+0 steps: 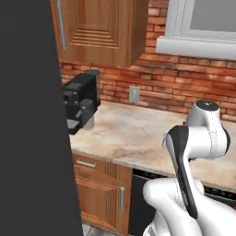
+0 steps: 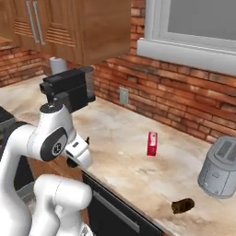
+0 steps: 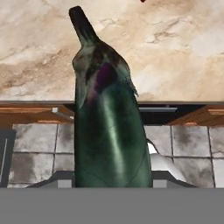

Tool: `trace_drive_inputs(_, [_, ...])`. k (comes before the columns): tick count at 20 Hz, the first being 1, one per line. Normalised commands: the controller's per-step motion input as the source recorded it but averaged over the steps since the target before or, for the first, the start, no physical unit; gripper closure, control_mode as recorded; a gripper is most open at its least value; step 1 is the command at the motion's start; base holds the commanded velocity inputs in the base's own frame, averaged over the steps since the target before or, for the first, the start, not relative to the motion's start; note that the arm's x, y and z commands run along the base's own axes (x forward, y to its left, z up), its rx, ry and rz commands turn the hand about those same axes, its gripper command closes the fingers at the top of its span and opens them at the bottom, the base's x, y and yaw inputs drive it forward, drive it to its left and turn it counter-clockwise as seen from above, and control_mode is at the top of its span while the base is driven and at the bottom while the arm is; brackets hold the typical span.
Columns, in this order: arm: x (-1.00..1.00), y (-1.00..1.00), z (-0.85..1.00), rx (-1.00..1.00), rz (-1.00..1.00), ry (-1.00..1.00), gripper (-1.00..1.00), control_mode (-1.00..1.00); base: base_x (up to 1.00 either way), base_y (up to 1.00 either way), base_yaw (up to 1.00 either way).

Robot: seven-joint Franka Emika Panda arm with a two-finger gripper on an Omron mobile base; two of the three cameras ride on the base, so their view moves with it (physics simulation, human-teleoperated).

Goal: Place the eggplant and sweet potato inside the fridge drawer. Close the drawer after placing the vegetables.

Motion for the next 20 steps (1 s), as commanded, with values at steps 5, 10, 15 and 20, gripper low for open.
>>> trace_drive_inputs(5, [0.00, 0.00, 0.00, 0.00, 0.00, 0.00, 1.00, 1.00, -0.50, -0.01, 0.66])
trace_drive_inputs(10, [0.00, 0.00, 0.00, 0.00, 0.00, 0.00, 1.00, 1.00, -0.56, 0.50, 0.39])
trace_drive_inputs(15, [0.00, 0.00, 0.00, 0.00, 0.00, 0.00, 1.00, 1.00, -0.59, 0.58, 0.35])
trace_drive_inputs(20, [0.00, 0.00, 0.00, 0.00, 0.00, 0.00, 1.00, 1.00, -0.86, -0.08, 0.45])
